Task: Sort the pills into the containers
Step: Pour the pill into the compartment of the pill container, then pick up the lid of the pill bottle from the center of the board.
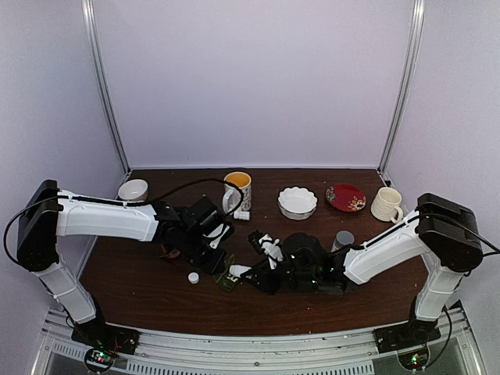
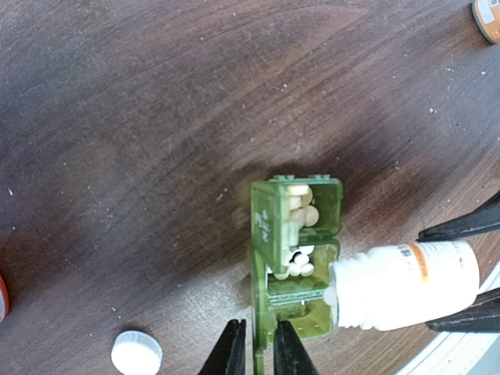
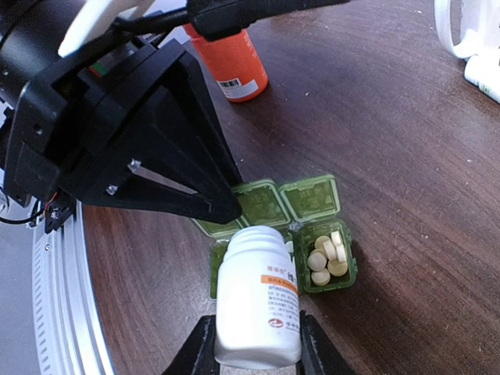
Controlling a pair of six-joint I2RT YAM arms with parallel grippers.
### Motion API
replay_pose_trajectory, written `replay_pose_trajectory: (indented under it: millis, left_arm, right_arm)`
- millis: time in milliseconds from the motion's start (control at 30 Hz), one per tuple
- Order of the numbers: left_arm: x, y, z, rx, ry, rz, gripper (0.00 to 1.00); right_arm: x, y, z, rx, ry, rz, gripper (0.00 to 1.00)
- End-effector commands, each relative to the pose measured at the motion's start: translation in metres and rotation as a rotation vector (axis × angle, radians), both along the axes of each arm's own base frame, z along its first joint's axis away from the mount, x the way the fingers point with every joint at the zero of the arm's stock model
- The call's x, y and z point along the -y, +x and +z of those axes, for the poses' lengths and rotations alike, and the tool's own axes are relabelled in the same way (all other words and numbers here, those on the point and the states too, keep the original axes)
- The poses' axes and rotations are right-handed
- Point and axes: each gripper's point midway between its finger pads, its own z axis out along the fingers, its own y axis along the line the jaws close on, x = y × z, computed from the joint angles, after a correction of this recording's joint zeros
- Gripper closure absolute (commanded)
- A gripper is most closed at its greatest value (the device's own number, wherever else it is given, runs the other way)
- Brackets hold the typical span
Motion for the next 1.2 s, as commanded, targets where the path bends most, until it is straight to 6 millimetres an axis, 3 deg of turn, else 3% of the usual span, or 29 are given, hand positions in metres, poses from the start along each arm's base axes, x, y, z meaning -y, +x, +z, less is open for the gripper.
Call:
replay_pose_trajectory:
  millis: [0,100,200,333,600,767,933,1167]
  left_arm:
    - [0.008,0.006,0.018,0.041,-0.045,0.003,0.84]
    - [0.009,0.006,0.02,0.043,-0.048,0.003,0.85]
    - [0.009,0.007,0.023,0.048,-0.05,0.004,0.84]
    - [0.007,0.008,0.032,0.062,-0.054,0.01,0.84]
    - [-0.004,0.01,0.063,0.118,-0.079,0.05,0.82]
    - [-0.017,0.011,0.072,0.15,-0.056,0.085,0.8]
    - [-0.035,0.013,0.075,0.183,-0.011,0.12,0.79]
    - [-0.059,0.012,0.081,0.201,0.031,0.158,0.79]
  right_arm:
    - [-0.001,0.003,-0.001,0.005,-0.014,0.002,1.0]
    - [0.001,0.002,0.008,0.013,0.053,-0.01,1.0]
    - [0.0,0.005,-0.005,0.001,-0.04,-0.01,1.0]
    - [0.002,-0.002,0.015,0.016,0.099,0.005,1.0]
    - [0.006,-0.004,0.038,0.065,0.191,0.009,1.0]
    - [0.01,-0.004,0.054,0.099,0.247,0.002,1.0]
    - [0.023,-0.007,0.096,0.199,0.369,-0.005,1.0]
    - [0.042,-0.015,0.187,0.395,0.535,-0.007,1.0]
